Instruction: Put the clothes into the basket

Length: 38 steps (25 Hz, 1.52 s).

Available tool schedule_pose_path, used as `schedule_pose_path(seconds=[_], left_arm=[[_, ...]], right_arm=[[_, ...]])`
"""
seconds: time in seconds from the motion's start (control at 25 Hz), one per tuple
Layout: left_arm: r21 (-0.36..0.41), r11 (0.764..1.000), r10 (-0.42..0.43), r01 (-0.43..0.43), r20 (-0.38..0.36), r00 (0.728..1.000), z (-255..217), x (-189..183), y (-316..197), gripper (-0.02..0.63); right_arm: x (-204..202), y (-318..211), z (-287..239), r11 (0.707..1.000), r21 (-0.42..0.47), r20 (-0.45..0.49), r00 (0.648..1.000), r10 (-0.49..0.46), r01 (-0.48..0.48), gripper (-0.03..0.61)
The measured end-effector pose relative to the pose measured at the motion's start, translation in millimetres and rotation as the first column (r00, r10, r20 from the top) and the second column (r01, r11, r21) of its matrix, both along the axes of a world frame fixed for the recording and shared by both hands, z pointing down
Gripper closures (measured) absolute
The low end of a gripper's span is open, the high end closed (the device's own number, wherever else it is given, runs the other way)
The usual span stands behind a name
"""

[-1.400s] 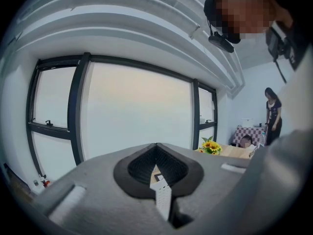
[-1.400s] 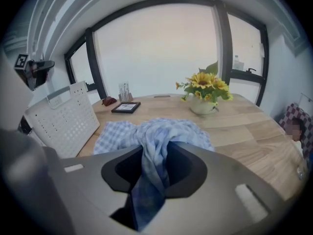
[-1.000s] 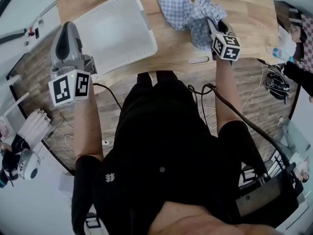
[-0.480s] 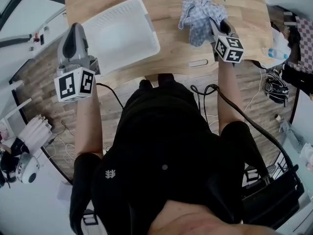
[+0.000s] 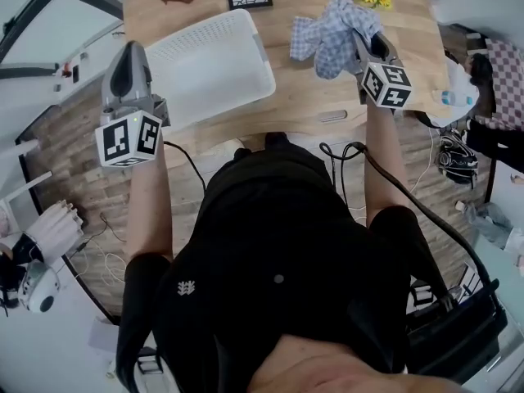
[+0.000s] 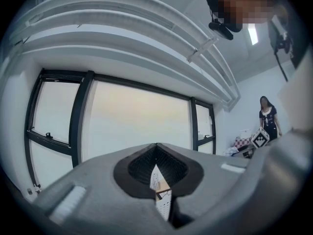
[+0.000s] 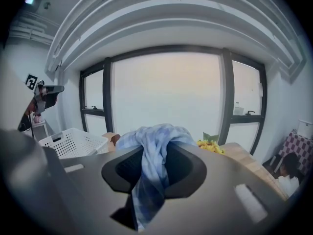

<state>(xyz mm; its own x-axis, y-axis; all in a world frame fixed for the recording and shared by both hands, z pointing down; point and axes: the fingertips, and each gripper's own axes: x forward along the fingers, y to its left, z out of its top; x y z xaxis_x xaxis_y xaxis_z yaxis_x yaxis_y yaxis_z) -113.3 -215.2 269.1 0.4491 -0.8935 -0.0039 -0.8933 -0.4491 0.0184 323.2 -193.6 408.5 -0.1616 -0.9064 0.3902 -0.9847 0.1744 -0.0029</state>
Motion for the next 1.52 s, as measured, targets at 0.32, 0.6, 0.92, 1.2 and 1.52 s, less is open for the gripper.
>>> schedule_pose_path(seconds=[0.32,0.6,0.92,1.2,1.52], left_arm=[[0.042,0.999,0.011,-0.01,-0.019,1.0,-23,-16,11,0.614],[0.052,0.998,0.018,-0.017,-0.027,0.999,-22,-18,3,0.614],[0.07,0.997,0.018,-0.016,-0.029,0.999,-33,-29,3,0.612],[0.086,0.996,0.001,0.001,-0.023,1.0,-39,-37,-2,0.614],[0.072,0.996,-0.043,0.044,-0.02,0.999,-39,-67,4,0.612]], right_arm=[[-20,1,-60,0.996,0.093,-0.028,1.0,-0.01,0.013,0.471],[-32,-16,-94,0.988,0.153,-0.04,0.999,-0.026,0.032,0.471],[-59,-19,-135,0.974,0.209,-0.058,0.995,-0.077,0.088,0.471],[-70,-30,-154,0.961,0.252,-0.077,0.992,-0.101,0.118,0.471],[-101,-31,-185,0.939,0.307,-0.09,0.987,-0.135,0.157,0.471]])
